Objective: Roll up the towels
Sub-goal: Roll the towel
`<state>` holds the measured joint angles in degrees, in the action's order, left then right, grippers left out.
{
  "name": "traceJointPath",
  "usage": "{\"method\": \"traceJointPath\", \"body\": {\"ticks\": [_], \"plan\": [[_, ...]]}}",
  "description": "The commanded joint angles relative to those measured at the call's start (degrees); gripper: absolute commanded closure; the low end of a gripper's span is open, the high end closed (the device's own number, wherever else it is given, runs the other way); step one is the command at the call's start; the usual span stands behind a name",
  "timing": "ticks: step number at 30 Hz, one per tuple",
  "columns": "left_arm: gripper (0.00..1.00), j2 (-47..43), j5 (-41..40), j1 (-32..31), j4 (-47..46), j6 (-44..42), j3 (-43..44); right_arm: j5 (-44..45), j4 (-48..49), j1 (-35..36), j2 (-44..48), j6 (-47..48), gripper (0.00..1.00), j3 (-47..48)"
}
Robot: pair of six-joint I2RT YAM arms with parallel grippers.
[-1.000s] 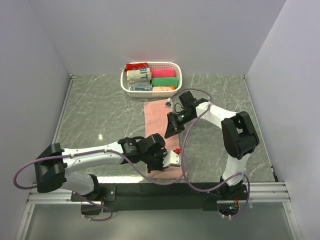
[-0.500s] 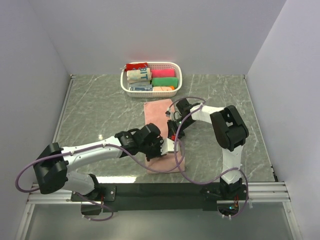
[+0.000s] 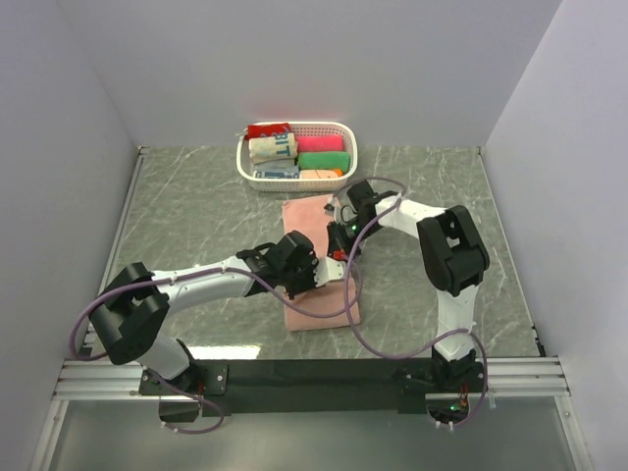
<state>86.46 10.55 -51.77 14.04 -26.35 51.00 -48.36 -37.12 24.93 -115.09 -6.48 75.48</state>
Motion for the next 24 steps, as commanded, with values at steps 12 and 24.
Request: {"method": "traceJointPath", "body": {"ticks": [12, 24], "plan": [[0.82, 2.84, -2.02, 0.53, -5.52, -2.39, -0.99, -8.68, -18.86, -5.42, 5.92, 7.97, 0.88, 1.43], [0.56, -3.04, 1.93, 3.07, 0.28, 0.77, 2.52, -7.46, -17.20, -1.73, 10.50, 8.34, 0.83, -3.94]]}}
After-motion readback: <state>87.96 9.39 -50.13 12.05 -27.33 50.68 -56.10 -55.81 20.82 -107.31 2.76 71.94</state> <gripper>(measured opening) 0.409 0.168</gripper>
